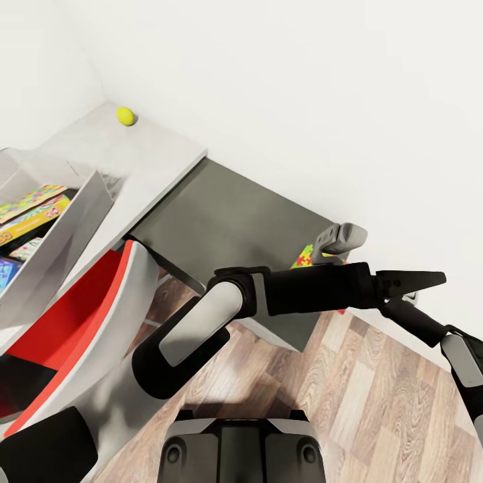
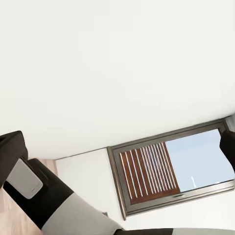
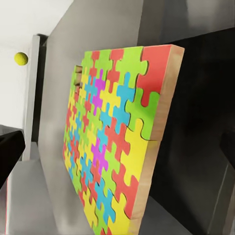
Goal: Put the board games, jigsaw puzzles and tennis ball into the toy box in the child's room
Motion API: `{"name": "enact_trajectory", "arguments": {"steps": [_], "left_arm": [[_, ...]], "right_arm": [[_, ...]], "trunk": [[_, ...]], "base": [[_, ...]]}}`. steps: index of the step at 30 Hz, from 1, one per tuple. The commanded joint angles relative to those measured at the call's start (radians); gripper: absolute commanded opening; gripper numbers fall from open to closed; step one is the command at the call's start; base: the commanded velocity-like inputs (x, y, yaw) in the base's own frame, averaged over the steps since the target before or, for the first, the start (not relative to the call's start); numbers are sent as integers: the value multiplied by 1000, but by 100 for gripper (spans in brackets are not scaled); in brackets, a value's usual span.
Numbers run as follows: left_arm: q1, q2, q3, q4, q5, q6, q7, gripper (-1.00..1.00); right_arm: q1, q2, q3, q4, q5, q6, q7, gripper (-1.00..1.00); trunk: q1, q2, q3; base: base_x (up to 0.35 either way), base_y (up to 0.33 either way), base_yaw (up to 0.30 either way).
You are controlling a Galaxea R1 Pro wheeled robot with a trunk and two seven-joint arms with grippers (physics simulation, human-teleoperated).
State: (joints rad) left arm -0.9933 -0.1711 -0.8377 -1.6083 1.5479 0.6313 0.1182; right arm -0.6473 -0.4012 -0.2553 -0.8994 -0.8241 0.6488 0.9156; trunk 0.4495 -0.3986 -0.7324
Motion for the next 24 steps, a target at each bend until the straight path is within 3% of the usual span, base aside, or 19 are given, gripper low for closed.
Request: {"name": "enact_trajectory", "arguments": {"steps": [1, 24], "left_arm": [[-1, 0, 0, -1, 11, 2, 10, 100], [-1, 1, 0, 0, 11, 2, 11, 100]], "right_arm": [[-1, 0, -1, 1, -5, 6, -3, 100], [-1, -8, -20, 46, -13, 6, -30, 100]], "trunk": [[1, -2, -1], [1, -2, -1]], "base": [[0, 0, 41], [0, 0, 10]]}}
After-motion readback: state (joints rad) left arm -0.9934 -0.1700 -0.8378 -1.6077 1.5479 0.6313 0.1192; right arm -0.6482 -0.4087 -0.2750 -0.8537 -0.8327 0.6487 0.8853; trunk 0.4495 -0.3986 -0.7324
